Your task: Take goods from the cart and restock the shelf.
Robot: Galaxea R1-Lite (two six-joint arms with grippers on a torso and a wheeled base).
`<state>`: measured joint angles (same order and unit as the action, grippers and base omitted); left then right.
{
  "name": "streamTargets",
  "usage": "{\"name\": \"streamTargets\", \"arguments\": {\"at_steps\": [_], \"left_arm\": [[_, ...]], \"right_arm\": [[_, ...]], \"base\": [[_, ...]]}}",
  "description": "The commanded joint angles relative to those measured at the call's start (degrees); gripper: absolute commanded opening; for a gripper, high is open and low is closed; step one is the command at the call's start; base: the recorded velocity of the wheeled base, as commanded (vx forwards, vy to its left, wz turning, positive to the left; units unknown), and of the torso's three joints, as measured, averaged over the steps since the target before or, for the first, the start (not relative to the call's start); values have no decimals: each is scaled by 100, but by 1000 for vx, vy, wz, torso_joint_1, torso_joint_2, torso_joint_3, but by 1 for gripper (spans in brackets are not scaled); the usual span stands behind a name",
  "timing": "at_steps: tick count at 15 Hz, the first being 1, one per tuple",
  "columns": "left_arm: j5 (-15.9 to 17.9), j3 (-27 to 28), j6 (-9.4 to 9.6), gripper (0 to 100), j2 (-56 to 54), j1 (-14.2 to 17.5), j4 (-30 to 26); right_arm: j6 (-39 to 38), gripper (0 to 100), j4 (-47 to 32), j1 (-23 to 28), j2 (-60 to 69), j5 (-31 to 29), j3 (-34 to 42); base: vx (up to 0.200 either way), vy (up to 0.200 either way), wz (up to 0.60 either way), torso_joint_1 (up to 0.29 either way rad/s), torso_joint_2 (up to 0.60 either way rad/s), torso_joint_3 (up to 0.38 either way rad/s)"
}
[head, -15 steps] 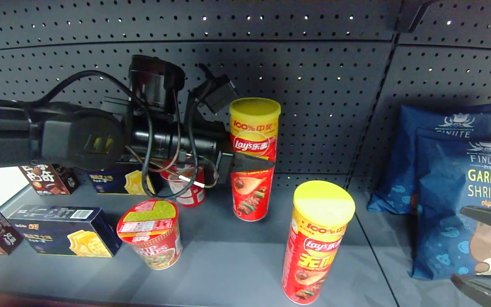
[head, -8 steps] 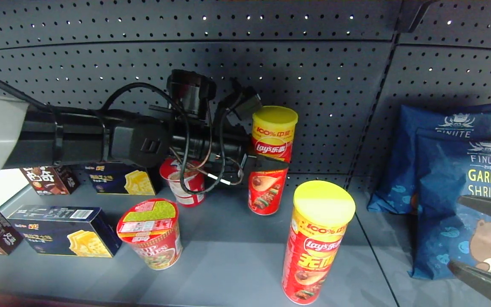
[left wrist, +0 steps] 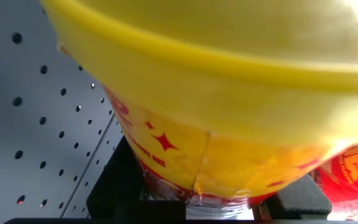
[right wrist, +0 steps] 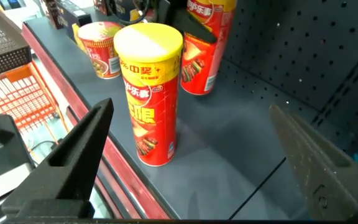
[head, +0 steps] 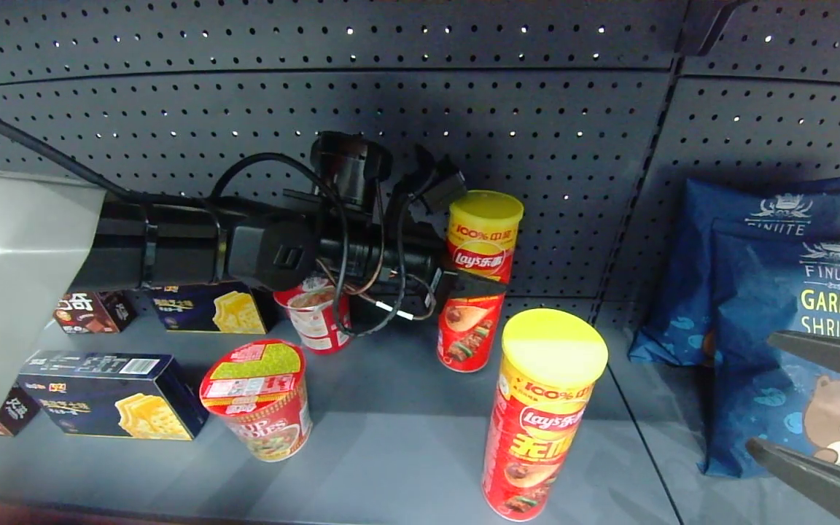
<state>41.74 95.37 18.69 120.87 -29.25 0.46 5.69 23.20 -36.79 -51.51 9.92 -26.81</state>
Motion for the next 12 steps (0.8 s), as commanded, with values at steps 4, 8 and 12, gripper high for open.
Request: {"name": "streamTargets", "arguments": {"at_steps": [4,8,12], "left_arm": [[-43,-18,82,0,191,-64,42],[-43,-27,82,0,218,-46,42],[-61,-36,91,0,314,-37,50]], "right_arm": [[2,100,0,-12,-17,1,62],[2,100,0,-12,-17,1,79],[2,100,0,-12,-9,10,123]], "base": [[0,0,0,0,0,0],[0,0,0,0,0,0],[0,0,0,0,0,0]]}}
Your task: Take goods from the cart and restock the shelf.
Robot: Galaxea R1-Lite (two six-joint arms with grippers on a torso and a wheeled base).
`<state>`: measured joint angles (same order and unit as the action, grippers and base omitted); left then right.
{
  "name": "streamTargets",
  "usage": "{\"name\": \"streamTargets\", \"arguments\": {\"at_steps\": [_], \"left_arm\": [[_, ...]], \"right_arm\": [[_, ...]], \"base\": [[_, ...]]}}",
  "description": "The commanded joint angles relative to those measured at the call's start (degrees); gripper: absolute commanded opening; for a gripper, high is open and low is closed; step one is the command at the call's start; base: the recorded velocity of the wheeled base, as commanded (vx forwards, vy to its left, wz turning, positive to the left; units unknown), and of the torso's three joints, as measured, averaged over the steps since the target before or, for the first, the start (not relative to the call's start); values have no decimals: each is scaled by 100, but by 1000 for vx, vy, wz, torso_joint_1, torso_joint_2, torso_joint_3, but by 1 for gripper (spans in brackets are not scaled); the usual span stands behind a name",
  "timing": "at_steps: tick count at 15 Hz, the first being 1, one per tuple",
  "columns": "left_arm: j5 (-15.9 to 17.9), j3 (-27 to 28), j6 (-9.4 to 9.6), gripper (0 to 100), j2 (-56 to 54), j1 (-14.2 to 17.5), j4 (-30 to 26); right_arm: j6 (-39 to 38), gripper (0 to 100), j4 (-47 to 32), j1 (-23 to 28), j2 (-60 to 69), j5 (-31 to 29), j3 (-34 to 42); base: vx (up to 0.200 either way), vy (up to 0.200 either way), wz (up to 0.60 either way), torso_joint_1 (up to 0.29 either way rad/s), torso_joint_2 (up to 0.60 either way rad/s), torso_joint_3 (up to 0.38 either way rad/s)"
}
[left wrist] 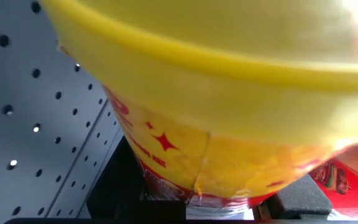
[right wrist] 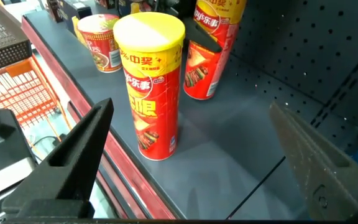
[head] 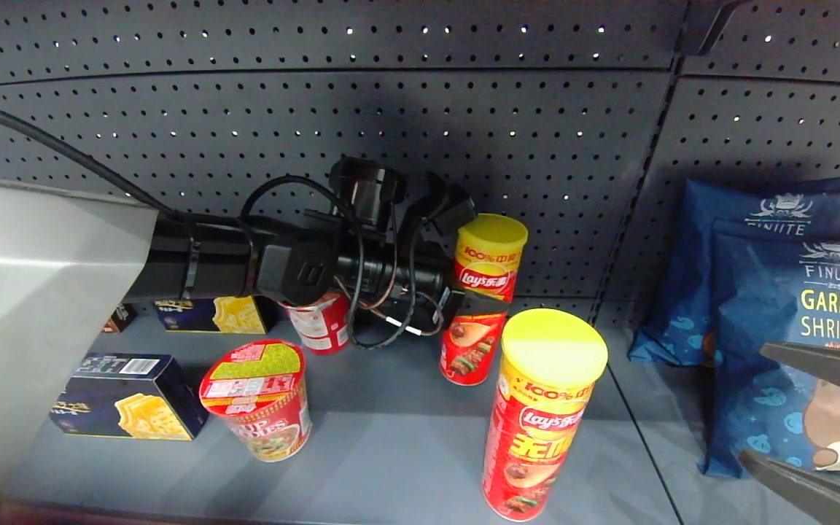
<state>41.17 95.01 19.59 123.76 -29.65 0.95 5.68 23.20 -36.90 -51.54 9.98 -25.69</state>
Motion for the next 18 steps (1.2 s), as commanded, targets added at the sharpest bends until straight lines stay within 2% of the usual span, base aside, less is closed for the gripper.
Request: {"name": "streamTargets", "arguments": {"at_steps": [1,4,8,18], "left_arm": [[-3,0,1,0,78,3,2],[5,-71,1,0,113,3,142],[49,-466,-25,0,131,3,757],[120,-378,-52,0,219,-6,801]], "right_arm": [[3,100,0,-1,-5,4,29],[3,100,0,-1,4,4,81],[3,100,0,-1,-14,4,90],[3,100,0,-36,-23,4,99]], "base": [[0,0,0,0,0,0],[0,0,0,0,0,0],[0,0,0,0,0,0],[0,0,0,0,0,0]]}}
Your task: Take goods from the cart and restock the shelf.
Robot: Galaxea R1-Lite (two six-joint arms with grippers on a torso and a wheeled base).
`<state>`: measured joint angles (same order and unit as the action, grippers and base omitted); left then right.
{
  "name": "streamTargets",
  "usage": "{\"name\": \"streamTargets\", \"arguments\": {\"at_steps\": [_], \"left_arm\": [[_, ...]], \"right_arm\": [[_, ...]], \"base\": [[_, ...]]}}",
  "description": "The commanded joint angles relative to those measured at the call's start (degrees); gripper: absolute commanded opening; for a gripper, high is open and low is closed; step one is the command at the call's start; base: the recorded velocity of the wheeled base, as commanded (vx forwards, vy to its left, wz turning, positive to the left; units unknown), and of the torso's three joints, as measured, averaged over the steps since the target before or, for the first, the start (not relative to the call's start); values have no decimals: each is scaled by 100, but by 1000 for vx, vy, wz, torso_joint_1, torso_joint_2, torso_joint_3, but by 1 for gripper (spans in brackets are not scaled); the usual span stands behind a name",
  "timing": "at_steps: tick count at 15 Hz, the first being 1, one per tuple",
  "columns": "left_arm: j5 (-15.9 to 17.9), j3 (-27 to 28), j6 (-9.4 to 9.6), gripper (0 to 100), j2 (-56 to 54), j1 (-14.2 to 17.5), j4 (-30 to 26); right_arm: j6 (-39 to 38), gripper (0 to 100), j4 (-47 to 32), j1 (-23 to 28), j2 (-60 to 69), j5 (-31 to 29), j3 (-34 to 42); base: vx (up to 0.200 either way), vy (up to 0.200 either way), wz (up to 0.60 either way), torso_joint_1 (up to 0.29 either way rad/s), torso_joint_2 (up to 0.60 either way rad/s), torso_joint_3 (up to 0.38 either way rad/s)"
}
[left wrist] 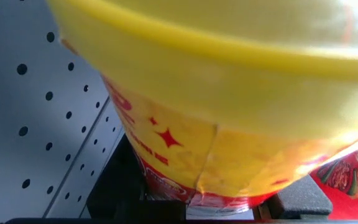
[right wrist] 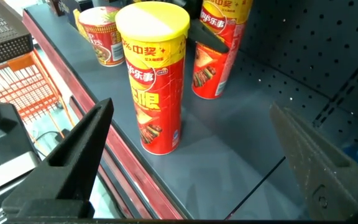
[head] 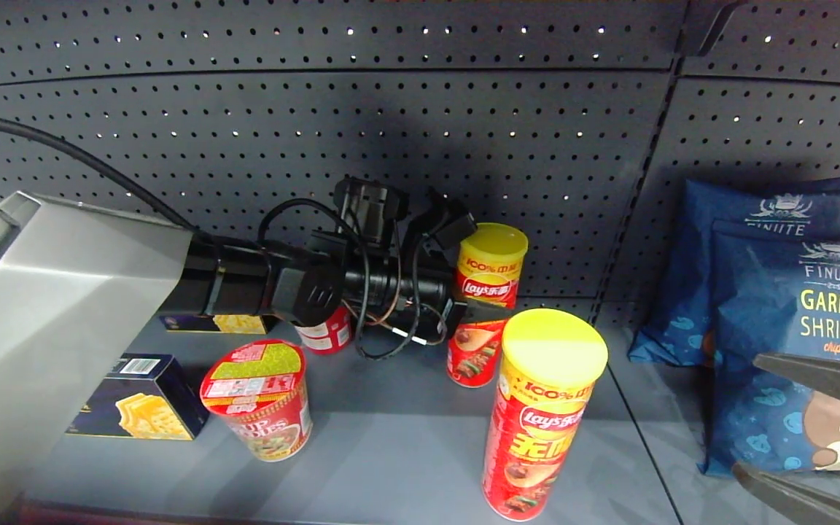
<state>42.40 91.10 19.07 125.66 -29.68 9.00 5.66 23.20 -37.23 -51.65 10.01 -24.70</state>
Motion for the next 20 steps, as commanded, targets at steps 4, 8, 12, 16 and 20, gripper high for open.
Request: {"name": "streamTargets", "arguments": {"at_steps": [4,8,12,16,20], "left_arm": [[-4,48,9,100,90,-2,-3],[-4,22,9,100,81,-11,-12],[5,-207,27,100,-147,33,-21],[76,-1007,53,100,-912,367,-12],[146,-1683,115,100,-1527,543,-12]], "right_arm": [[6,100,0,-4,-12,1,0],[6,100,0,-12,-20,1,0],[-3,100,-8,-12,-20,1,18],[-30,100,-44,23,-38,-8,88],[-30,100,-44,58,-328,-16,26]], "base": [[0,0,0,0,0,0],[0,0,0,0,0,0],[0,0,0,0,0,0],[0,0,0,0,0,0],[0,0,0,0,0,0]]}}
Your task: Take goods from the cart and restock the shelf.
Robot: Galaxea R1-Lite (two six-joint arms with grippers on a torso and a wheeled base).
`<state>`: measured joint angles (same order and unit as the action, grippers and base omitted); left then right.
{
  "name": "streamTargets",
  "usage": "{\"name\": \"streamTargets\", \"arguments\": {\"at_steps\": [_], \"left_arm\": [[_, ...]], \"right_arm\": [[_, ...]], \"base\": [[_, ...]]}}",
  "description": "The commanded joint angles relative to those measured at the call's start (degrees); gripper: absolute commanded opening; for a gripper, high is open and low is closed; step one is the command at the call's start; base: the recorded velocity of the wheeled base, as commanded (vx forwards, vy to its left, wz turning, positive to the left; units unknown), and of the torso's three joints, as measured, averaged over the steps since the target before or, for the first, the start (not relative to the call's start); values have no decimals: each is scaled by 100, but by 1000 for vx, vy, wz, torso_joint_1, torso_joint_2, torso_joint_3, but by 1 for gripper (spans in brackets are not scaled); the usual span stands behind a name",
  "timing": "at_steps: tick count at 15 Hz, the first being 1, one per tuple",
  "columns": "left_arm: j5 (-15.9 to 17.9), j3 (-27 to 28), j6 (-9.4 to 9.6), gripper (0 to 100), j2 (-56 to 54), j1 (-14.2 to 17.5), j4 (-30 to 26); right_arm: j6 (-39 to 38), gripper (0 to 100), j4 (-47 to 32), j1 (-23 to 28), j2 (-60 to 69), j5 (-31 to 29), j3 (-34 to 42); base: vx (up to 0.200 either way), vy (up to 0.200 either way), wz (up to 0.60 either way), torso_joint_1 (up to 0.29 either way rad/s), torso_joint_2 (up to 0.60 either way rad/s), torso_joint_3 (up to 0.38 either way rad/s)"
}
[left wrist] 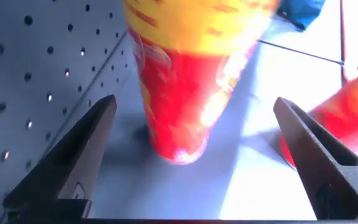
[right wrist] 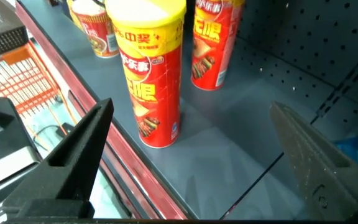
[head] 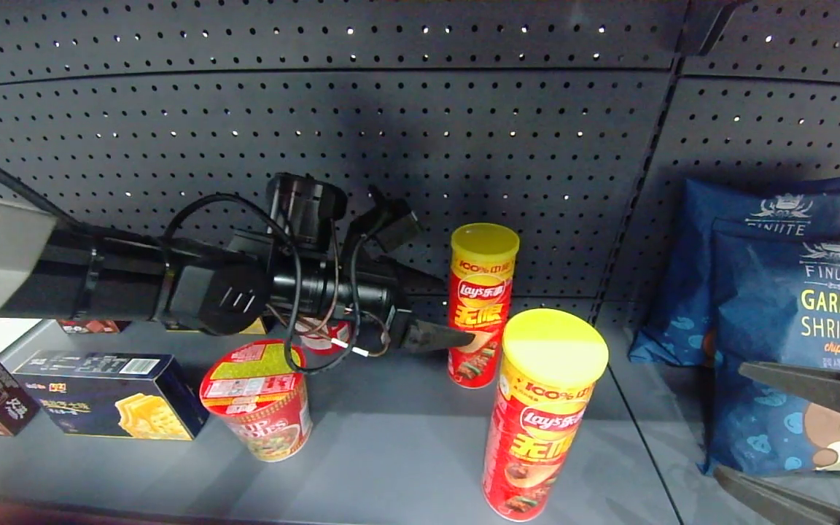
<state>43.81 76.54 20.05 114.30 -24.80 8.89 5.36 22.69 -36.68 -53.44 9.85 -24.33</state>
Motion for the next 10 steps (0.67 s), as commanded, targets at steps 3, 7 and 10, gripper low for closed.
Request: {"name": "streamTargets", "arguments": {"at_steps": [3,7,10], "left_arm": [[-31,-421,51,100,-628,54,-10],[-681,-509,7,100,-1032,54,-106],[-1252,-720,16,100,-1340,71,-71]], "right_arm": [[0,100,-1,-6,-465,-273,-142],[-27,100,-1,346,-703,-308,-151],[-123,100,16,610,-808,-317,-177]], "base": [[0,0,0,0,0,0],[0,0,0,0,0,0],[0,0,0,0,0,0]]}}
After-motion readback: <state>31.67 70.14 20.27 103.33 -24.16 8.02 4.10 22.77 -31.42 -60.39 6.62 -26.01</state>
